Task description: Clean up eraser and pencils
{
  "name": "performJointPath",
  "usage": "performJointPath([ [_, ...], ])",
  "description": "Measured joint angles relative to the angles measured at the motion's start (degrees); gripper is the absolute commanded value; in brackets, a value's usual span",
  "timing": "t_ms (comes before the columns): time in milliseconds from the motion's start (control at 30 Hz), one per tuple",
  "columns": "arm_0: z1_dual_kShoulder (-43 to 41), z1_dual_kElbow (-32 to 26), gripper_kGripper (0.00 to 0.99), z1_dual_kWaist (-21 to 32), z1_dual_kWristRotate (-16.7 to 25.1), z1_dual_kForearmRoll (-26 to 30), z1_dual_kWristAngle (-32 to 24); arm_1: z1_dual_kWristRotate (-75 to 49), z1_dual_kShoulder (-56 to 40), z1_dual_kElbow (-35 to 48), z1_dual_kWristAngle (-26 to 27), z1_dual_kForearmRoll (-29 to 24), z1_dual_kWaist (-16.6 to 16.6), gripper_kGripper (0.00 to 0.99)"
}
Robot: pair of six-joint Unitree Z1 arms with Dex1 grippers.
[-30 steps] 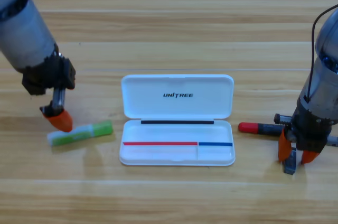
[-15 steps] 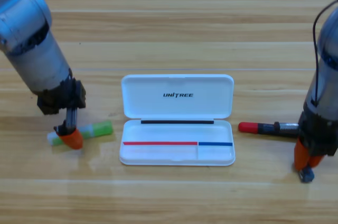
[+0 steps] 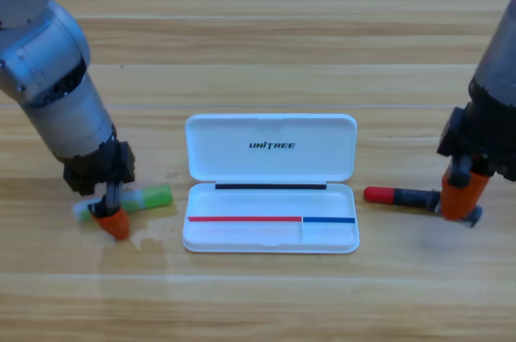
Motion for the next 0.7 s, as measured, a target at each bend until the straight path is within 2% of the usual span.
performJointPath([
  [67, 0.0, 0.0, 0.779, 0.0, 0.0, -0.2, 0.0, -3.2, 0.1, -2.2, 2.0, 2.7, 1.0, 0.026],
  [200, 0.0, 0.0, 0.749, 0.0, 0.0, -0.2, 0.0, -8.2, 1.5, -7.0, 2.2, 5.9, 3.9, 0.026],
  [300, 0.1, 0.0, 0.663, 0.0, 0.0, -0.3, 0.0, -11.1, 5.8, -12.7, 1.5, 8.1, 5.8, 0.026],
  [433, 0.3, 0.0, 0.506, 0.0, 0.1, -0.4, 0.0, -12.4, 11.9, -20.1, -1.6, 11.8, 7.5, 0.026],
  [700, 0.4, 0.0, 0.16, 0.0, 2.6, -0.6, 0.0, -12.9, 19.4, -28.6, -3.7, 12.5, 9.2, 0.028],
])
